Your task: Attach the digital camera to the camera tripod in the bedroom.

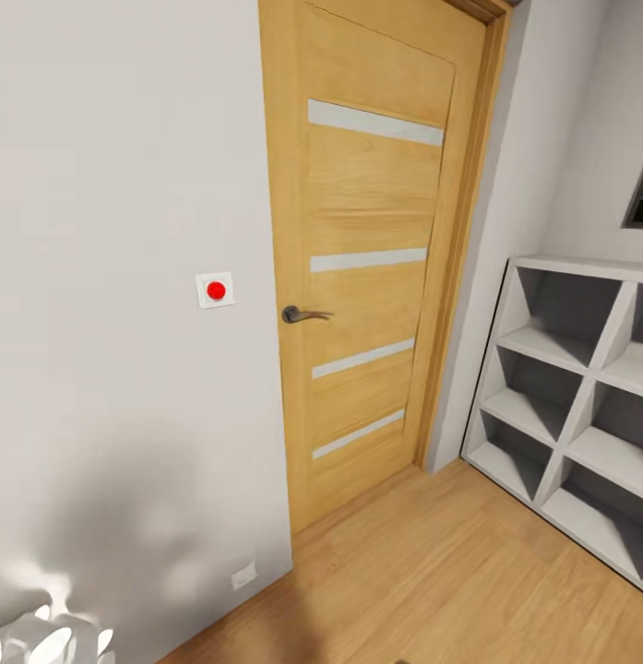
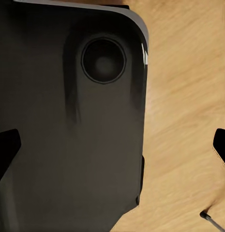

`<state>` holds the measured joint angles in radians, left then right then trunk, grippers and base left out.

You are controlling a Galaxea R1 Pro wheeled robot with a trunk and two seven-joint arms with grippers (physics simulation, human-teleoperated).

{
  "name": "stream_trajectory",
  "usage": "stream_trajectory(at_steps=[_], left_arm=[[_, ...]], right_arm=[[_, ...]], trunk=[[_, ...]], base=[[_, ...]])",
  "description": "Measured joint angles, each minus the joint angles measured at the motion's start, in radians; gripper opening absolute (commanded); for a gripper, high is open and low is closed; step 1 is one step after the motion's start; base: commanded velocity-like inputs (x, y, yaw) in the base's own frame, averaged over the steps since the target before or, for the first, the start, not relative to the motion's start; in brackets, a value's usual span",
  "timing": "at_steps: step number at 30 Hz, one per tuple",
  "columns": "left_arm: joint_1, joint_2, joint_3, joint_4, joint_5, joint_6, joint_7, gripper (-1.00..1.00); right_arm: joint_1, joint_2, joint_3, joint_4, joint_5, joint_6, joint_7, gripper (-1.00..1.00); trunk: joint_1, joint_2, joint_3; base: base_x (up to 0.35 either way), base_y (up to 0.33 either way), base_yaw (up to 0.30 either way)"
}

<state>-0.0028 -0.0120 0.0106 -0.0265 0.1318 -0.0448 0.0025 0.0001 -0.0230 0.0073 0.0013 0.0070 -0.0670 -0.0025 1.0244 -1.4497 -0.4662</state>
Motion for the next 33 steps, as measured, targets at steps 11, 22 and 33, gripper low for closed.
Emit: stream_trajectory(at_steps=[11, 22, 33], left_arm=[[0.000, -0.001, 0.000, 0.000, 0.000, 0.000, 0.000, 1.00], [0.000, -0.002, 0.000, 0.000, -0.001, -0.001, 0.000, 1.00], [0.000, -0.002, 0.000, 0.000, 0.000, -0.001, 0.000, 1.00]], right_arm=[[0.000, 0.004, -0.001, 0.000, -0.002, 0.001, 0.000, 1.00], [0.000, 0.004, -0.002, 0.000, -0.003, 0.001, 0.000, 1.00], [0.000, 0.003, -0.002, 0.000, -0.003, 0.001, 0.000, 1.00]], trunk=[[0.000, 0.000, 0.000], [0.001, 0.000, 0.000], [0.001, 0.000, 0.000]], base=[[0.323, 0.001, -0.095], [0.127, 0.000, -0.242], [0.005, 0.000, -0.250]])
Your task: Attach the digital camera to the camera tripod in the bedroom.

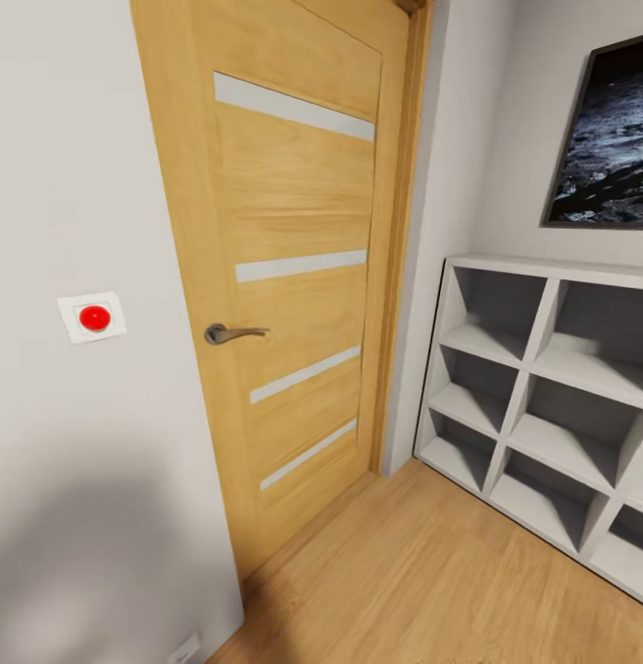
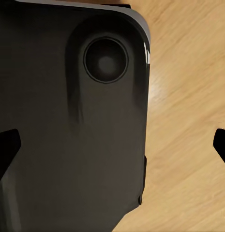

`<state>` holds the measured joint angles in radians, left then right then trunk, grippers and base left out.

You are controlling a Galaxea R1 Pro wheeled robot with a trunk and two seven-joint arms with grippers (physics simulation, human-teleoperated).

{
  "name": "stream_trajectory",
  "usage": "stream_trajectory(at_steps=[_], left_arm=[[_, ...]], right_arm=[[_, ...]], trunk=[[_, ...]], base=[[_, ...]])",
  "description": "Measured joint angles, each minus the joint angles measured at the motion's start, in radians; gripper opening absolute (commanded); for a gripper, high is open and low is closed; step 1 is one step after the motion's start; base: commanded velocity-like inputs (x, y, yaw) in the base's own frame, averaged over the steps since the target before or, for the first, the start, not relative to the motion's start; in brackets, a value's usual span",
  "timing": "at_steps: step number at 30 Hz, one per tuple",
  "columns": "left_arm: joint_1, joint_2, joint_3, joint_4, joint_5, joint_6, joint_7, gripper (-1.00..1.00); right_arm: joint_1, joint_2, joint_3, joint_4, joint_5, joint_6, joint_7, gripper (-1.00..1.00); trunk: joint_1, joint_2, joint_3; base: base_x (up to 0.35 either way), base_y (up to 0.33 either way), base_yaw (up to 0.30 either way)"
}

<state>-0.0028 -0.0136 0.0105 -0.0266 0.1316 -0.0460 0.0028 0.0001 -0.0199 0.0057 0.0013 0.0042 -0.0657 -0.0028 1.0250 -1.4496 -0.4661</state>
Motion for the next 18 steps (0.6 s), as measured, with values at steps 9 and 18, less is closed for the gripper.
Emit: stream_trajectory(at_steps=[9, 18], left_arm=[[0.000, -0.003, 0.000, 0.000, 0.000, 0.000, 0.000, 1.00], [0.000, -0.004, 0.000, 0.000, 0.000, 0.001, 0.000, 1.00]], right_arm=[[0.000, 0.000, 0.000, 0.000, 0.000, 0.000, 0.000, 1.00], [0.000, 0.000, 0.000, 0.000, 0.000, 0.000, 0.000, 1.00]], trunk=[[0.000, 0.000, 0.000], [0.000, 0.000, 0.000]], base=[[0.000, 0.025, -0.250], [0.023, 0.210, -0.250]])
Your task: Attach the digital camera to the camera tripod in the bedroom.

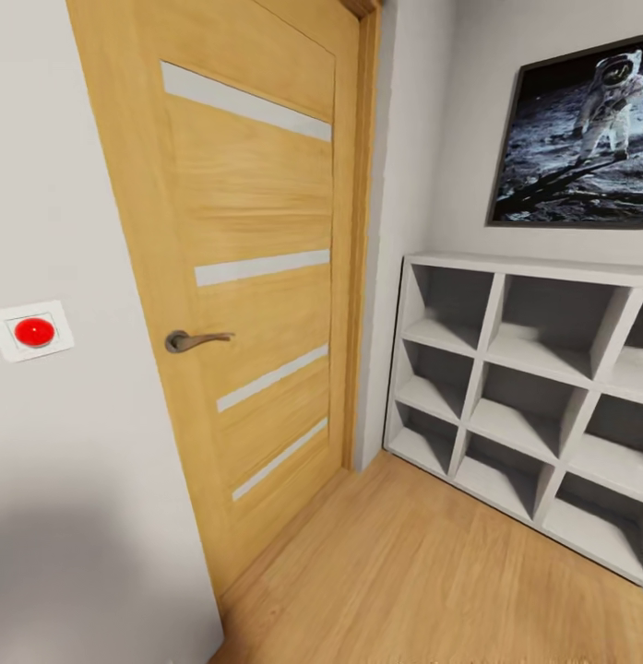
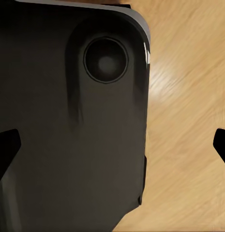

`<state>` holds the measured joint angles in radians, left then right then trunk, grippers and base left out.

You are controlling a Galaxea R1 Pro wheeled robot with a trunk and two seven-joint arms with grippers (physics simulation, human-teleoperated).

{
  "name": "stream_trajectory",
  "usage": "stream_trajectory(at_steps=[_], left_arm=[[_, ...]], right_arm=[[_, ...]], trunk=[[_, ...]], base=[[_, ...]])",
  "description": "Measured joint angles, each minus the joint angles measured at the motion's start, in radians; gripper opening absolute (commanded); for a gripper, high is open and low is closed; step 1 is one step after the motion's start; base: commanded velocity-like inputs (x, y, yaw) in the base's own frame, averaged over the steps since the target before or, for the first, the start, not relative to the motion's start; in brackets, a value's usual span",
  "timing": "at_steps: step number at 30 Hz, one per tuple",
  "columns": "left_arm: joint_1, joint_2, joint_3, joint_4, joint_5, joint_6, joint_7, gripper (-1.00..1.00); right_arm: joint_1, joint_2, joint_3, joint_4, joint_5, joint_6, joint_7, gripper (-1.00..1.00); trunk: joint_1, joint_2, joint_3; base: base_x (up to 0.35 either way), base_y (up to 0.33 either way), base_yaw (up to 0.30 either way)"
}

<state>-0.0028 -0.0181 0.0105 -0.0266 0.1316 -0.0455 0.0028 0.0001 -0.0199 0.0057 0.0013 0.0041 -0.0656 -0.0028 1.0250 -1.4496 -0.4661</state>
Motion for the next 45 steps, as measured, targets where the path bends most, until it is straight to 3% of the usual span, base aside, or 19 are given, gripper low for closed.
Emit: stream_trajectory(at_steps=[45], left_arm=[[0.000, 0.001, 0.001, 0.000, 0.003, 0.001, 0.001, 1.00]], right_arm=[[0.000, 0.000, 0.000, 0.000, 0.000, 0.000, 0.000, 1.00]], trunk=[[0.000, 0.000, 0.000]], base=[[0.000, 0.003, -0.250]])
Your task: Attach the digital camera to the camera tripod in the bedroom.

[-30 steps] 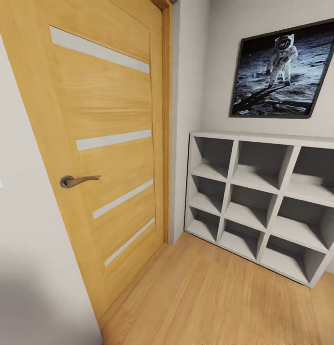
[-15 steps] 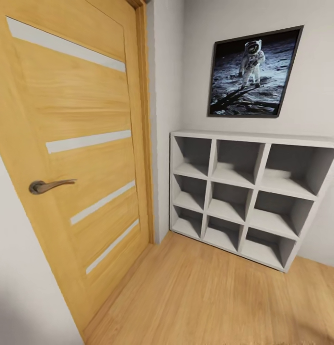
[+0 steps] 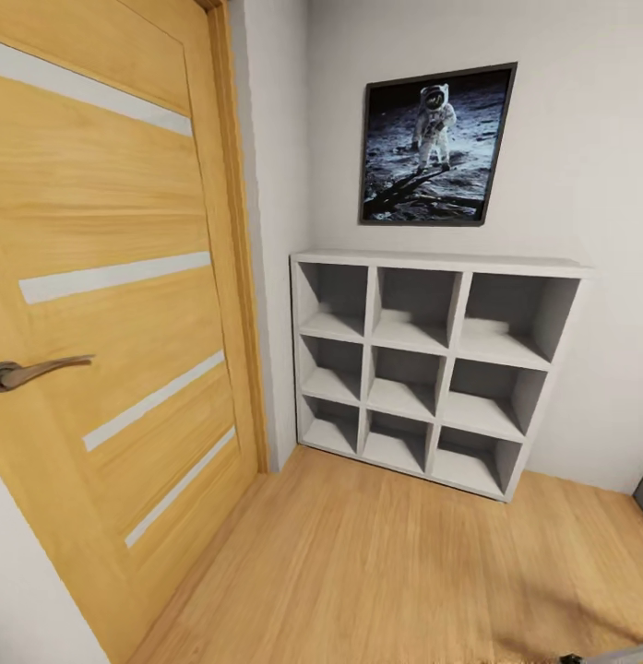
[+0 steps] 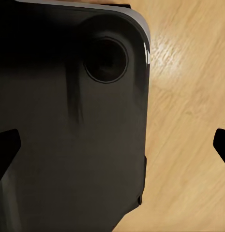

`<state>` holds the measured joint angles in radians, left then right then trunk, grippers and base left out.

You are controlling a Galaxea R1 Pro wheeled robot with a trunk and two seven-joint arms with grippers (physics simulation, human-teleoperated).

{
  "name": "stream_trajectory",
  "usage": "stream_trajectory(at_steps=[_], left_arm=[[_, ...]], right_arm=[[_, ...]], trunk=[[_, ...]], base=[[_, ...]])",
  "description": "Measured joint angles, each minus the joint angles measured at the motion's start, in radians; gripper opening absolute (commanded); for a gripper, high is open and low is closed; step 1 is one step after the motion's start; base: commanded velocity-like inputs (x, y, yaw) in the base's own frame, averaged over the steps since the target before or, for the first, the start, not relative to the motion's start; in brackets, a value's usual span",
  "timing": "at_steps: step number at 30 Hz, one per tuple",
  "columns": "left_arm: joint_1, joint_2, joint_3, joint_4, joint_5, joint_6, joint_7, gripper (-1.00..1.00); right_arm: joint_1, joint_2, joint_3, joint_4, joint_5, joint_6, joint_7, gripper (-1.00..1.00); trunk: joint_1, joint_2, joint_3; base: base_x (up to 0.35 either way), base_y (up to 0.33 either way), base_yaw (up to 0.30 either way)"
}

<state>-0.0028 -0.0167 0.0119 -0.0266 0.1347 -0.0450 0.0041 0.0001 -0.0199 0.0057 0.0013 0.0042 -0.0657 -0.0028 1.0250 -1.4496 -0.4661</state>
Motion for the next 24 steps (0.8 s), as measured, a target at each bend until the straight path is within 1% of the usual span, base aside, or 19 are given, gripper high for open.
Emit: stream_trajectory(at_steps=[24], left_arm=[[0.000, 0.002, 0.001, -0.001, 0.000, -0.001, 0.001, 1.00]], right_arm=[[0.000, 0.000, 0.000, 0.000, 0.000, 0.000, 0.000, 1.00]], trunk=[[0.000, 0.000, 0.000]], base=[[0.000, 0.000, -0.250]])
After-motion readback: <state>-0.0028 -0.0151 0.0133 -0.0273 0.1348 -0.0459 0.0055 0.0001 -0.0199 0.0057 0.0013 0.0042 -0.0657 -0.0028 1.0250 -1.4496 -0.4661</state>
